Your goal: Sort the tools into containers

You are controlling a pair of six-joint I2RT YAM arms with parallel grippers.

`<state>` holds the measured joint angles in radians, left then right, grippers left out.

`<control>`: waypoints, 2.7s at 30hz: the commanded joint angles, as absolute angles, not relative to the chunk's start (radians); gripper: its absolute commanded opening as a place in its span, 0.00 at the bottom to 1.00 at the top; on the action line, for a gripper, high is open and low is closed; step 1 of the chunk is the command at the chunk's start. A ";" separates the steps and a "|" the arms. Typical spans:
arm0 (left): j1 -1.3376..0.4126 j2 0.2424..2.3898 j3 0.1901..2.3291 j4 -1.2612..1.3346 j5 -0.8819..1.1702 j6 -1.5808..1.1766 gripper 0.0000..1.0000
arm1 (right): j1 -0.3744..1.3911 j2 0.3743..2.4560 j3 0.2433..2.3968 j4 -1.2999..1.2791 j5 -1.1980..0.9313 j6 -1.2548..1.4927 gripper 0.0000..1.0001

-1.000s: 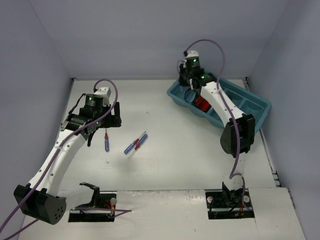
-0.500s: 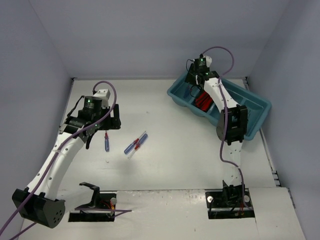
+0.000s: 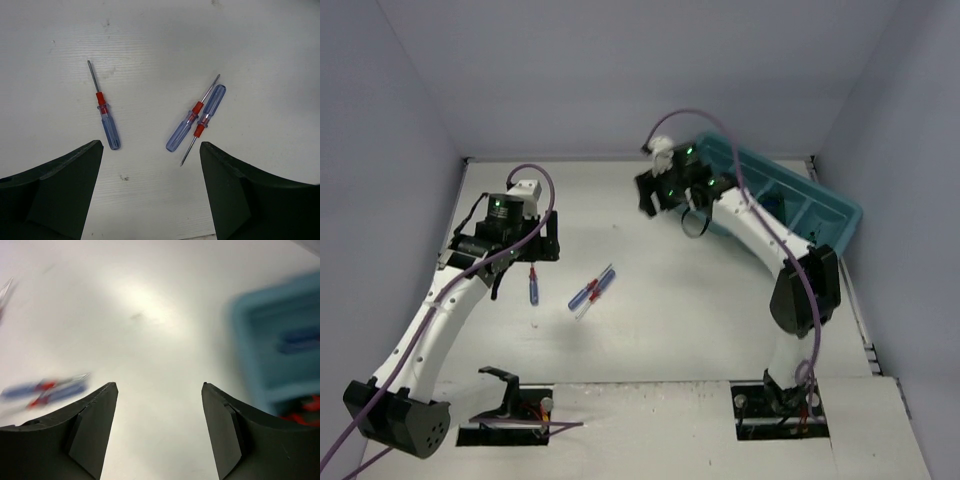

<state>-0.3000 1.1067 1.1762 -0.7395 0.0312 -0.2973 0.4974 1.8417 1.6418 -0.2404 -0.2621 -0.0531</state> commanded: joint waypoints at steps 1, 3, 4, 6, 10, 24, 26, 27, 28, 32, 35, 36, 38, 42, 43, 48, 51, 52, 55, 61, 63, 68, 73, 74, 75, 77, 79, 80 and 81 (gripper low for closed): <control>-0.298 1.097 1.240 -0.723 -0.005 -0.264 0.76 | 0.667 1.750 1.504 -0.230 -0.413 -0.266 0.66; -0.297 1.092 1.232 -0.727 -0.015 -0.270 0.76 | 0.715 1.754 1.487 -0.231 -0.425 -0.276 0.66; -0.296 1.084 1.219 -0.730 -0.016 -0.277 0.76 | 0.749 1.761 1.474 -0.232 -0.423 -0.287 0.66; -0.296 1.067 1.197 -0.736 -0.020 -0.289 0.76 | 0.808 1.780 1.468 -0.236 -0.412 -0.305 0.66; -0.293 1.032 1.169 -0.758 -0.040 -0.306 0.76 | 0.873 1.838 1.488 -0.244 -0.381 -0.337 0.66; -0.290 0.940 1.145 -0.794 -0.101 -0.319 0.76 | 0.922 2.030 1.601 -0.257 -0.320 -0.380 0.68; -0.290 0.930 1.144 -0.800 -0.110 -0.318 0.76 | 0.923 2.042 1.606 -0.261 -0.321 -0.382 0.68; -0.290 0.927 1.144 -0.803 -0.113 -0.318 0.76 | 0.923 2.049 1.607 -0.261 -0.322 -0.383 0.68; -0.290 0.921 1.144 -0.805 -0.117 -0.316 0.76 | 0.925 2.057 1.605 -0.262 -0.322 -0.383 0.68; -0.290 0.901 1.138 -0.808 -0.134 -0.313 0.76 | 0.928 2.081 1.604 -0.264 -0.319 -0.384 0.68; -0.290 0.892 1.141 -0.810 -0.140 -0.305 0.76 | 0.930 2.100 1.606 -0.264 -0.317 -0.382 0.68; -0.290 0.887 1.141 -0.808 -0.141 -0.304 0.76 | 0.931 2.103 1.608 -0.264 -0.313 -0.382 0.68; -0.290 0.883 1.143 -0.808 -0.144 -0.302 0.76 | 0.934 2.112 1.611 -0.264 -0.307 -0.385 0.68; -0.290 0.874 1.142 -0.808 -0.150 -0.298 0.76 | 0.938 2.122 1.606 -0.264 -0.299 -0.389 0.68; -0.290 0.872 1.141 -0.808 -0.152 -0.298 0.76 | 0.939 2.124 1.603 -0.263 -0.299 -0.390 0.68; -0.290 0.868 1.138 -0.807 -0.159 -0.298 0.76 | 0.939 2.117 1.555 -0.264 -0.301 -0.384 0.68; -0.288 0.868 1.142 -0.808 -0.161 -0.297 0.76 | 0.937 2.095 1.518 -0.265 -0.294 -0.369 0.68; -0.288 0.866 1.143 -0.808 -0.161 -0.295 0.76 | 0.938 2.081 1.499 -0.265 -0.294 -0.364 0.68; -0.290 0.861 1.146 -0.808 -0.168 -0.290 0.76 | 0.941 2.016 1.426 -0.267 -0.290 -0.344 0.68; -0.288 0.876 1.148 -0.805 -0.172 -0.287 0.76 | 0.945 1.915 1.336 -0.271 -0.248 -0.316 0.68; -0.288 0.884 1.153 -0.805 -0.171 -0.286 0.76 | 0.944 1.901 1.327 -0.274 -0.239 -0.312 0.66; -0.288 0.901 1.160 -0.802 -0.175 -0.287 0.76 | 0.947 1.920 1.316 -0.276 -0.255 -0.313 0.60; -0.288 0.924 1.163 -0.802 -0.172 -0.288 0.76 | 0.956 1.974 1.349 -0.275 -0.258 -0.322 0.56; -0.288 0.925 1.163 -0.802 -0.172 -0.288 0.76 | 0.958 1.984 1.358 -0.275 -0.259 -0.323 0.55; -0.288 0.925 1.162 -0.801 -0.173 -0.288 0.76 | 0.959 1.989 1.363 -0.275 -0.260 -0.325 0.55; -0.288 0.925 1.158 -0.801 -0.174 -0.288 0.76 | 0.963 2.000 1.372 -0.275 -0.260 -0.329 0.53; -0.288 0.926 1.155 -0.801 -0.176 -0.286 0.76 | 0.969 2.002 1.369 -0.275 -0.255 -0.332 0.49; -0.288 0.927 1.156 -0.801 -0.176 -0.284 0.76 | 0.970 1.998 1.360 -0.275 -0.249 -0.331 0.46; -0.287 0.928 1.156 -0.801 -0.176 -0.283 0.76 | 0.971 1.993 1.348 -0.275 -0.241 -0.328 0.43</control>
<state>-0.2951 0.9253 1.1316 -0.8284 -0.1567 -0.2955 0.9526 1.9935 1.3451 -0.2574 -0.2550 -0.3230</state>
